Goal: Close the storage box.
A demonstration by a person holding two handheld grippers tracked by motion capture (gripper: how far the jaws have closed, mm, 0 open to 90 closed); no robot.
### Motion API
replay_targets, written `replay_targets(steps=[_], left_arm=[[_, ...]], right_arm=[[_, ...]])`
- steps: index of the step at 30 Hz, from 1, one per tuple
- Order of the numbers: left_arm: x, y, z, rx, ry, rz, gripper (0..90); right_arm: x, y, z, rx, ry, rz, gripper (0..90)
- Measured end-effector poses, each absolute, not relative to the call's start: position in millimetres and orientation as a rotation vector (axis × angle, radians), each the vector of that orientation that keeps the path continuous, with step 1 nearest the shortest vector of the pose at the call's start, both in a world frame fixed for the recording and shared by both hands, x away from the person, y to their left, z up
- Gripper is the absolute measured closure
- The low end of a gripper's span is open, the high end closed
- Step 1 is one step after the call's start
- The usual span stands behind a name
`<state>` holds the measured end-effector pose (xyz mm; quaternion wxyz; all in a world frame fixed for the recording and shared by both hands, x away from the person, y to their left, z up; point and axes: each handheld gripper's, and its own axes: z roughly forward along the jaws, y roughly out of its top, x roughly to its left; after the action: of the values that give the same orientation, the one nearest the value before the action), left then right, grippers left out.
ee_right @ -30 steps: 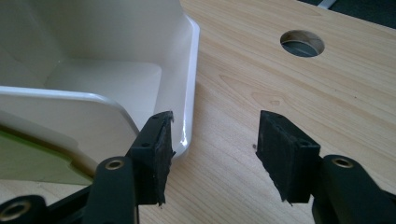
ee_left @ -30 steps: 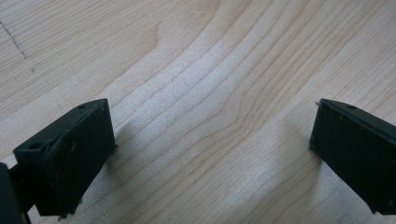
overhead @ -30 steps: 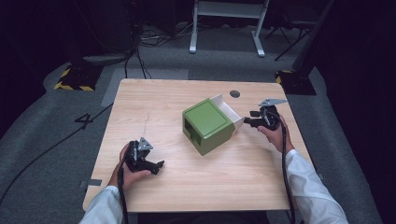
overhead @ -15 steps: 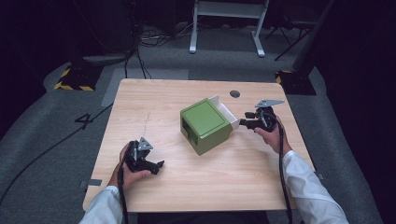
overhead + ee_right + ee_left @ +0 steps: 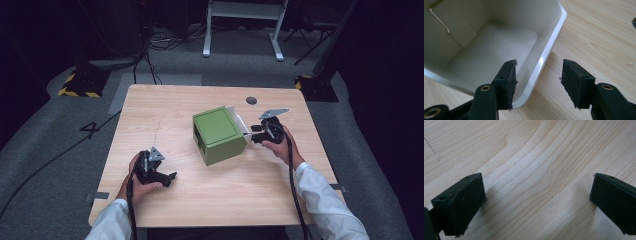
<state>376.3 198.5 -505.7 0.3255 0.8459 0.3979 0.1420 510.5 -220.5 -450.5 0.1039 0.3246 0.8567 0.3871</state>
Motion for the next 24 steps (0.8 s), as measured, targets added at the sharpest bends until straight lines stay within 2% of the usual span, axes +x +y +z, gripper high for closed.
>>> replay_targets(steps=[10, 24], left_arm=[[376.8, 198.2, -505.4, 2.225, 1.032, 0.378, 0.2], [376.8, 197.6, -505.7, 2.222, 1.031, 0.372, 0.2]], right_arm=[[504.4, -202.5, -451.9, 0.906, 2.600, 1.187, 50.9], [497.8, -187.9, -453.4, 0.833, 2.641, 1.162, 50.5]])
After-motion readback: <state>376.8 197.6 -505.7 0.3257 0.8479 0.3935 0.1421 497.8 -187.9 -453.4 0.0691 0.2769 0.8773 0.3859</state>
